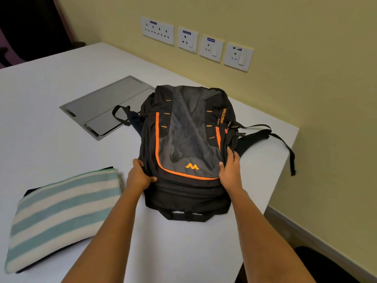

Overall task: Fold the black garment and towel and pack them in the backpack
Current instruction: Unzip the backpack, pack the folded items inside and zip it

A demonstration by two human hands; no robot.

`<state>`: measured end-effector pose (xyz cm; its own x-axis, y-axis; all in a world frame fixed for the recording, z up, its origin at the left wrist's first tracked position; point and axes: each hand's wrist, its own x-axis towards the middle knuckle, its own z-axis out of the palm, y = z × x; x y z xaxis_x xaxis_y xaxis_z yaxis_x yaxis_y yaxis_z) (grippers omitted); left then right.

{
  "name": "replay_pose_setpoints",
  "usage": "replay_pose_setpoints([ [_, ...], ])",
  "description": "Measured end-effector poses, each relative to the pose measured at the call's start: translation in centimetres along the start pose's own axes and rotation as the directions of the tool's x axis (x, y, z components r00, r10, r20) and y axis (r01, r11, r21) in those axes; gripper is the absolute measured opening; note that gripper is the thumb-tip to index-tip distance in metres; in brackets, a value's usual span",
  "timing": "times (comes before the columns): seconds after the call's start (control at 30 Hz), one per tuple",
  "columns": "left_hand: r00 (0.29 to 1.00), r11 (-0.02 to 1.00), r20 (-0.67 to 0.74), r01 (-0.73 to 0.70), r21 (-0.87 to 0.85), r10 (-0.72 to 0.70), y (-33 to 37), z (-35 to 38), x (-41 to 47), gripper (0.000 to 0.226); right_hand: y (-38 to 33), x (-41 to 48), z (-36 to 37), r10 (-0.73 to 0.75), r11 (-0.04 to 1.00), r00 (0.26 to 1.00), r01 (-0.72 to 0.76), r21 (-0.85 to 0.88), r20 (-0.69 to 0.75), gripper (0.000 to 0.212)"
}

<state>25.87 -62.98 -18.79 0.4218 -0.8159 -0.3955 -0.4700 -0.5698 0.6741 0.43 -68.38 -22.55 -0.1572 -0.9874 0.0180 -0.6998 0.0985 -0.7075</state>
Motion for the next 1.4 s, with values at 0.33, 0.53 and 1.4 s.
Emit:
replay_pose_setpoints([
  [0.33, 0.871, 0.978, -0.448, -0.156, 0.135, 0.201, 1.5, 1.7, 2.3, 0.05, -0.8, 4.7, 1.0, 0.01, 0.986, 0.996, 0.004, -0.17, 0.084, 0.058],
  [0.53, 0.794, 0.796, -0.227, -0.448, 0.406, 0.563, 5.0, 3.8, 4.0, 0.05, -2.1, 7.4, 0.4, -0.139, 0.962, 0.961, 0.073, -0.264, -0.241, 0.044],
  [1.4, 0.83, 0.562, 0.142, -0.481, 0.673, 0.54, 4.5, 9.9, 7.0, 0.067, -2.8, 15.5, -0.6, -0.063, 0.935, 0.994, 0.03, -0.353, -0.084, 0.027],
])
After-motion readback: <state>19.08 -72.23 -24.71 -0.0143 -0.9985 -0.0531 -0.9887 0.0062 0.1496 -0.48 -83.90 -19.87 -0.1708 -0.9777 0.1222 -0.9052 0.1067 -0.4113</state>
